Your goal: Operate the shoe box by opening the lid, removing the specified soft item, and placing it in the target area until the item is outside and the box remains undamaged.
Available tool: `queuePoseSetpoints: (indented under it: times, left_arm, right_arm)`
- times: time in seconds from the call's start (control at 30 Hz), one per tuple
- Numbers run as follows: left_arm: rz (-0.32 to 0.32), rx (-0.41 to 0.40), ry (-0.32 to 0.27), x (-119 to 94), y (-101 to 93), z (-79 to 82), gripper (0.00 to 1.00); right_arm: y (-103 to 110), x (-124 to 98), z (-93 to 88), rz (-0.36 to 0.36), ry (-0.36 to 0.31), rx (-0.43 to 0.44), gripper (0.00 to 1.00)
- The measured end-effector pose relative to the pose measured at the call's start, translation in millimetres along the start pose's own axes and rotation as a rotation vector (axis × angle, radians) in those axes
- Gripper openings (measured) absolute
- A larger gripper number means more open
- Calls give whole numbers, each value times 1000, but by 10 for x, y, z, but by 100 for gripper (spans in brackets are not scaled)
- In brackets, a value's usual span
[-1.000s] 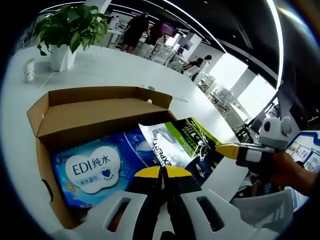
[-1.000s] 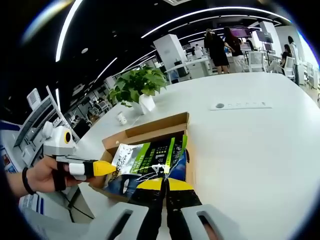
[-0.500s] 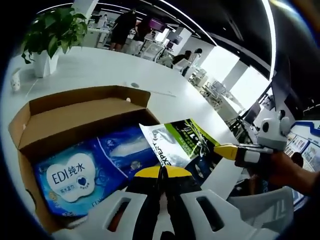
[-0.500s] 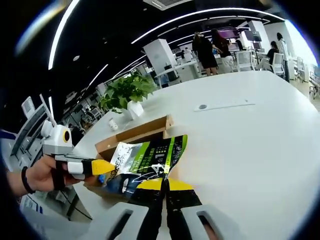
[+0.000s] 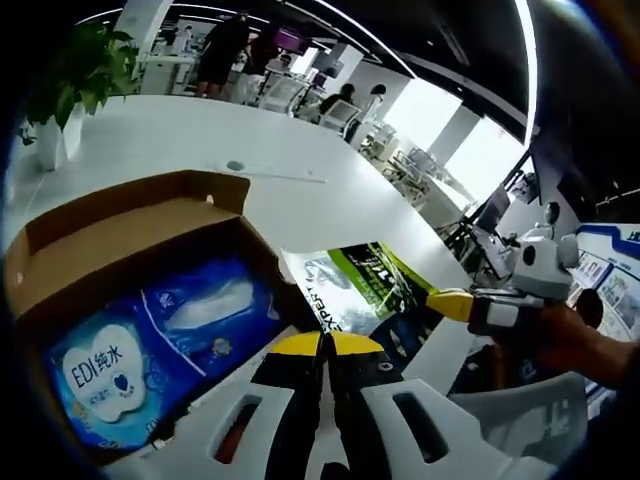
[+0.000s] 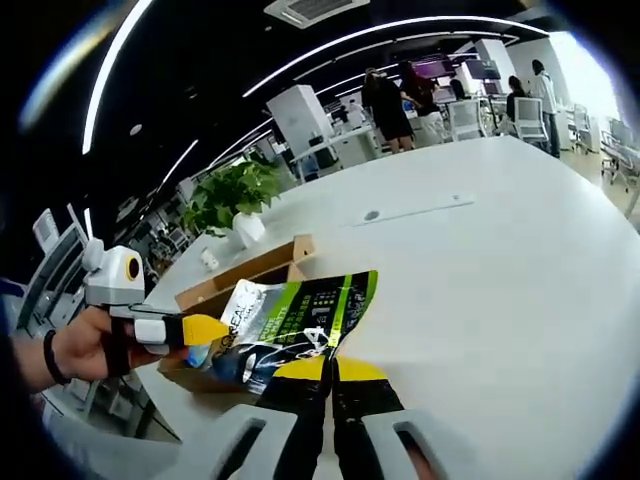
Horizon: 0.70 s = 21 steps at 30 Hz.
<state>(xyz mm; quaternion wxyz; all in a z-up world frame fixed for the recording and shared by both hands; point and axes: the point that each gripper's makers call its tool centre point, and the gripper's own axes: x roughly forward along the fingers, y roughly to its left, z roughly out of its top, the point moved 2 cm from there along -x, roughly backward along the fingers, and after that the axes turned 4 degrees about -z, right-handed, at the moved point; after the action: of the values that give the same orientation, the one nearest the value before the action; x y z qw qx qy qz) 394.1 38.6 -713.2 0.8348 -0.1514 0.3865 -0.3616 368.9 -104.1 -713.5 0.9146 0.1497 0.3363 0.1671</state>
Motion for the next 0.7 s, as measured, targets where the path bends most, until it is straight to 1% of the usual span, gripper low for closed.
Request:
queuePoseSetpoints:
  times: [0.4,0.7]
  left_arm:
    - [-38,19,36,306,-226,0,0]
    - [-57,25,57,521,-326,5,0]
  right_arm:
    - [-361,-136,36,-39,-14,38,0]
    - [-565,-180,31,-60,-12,59,0]
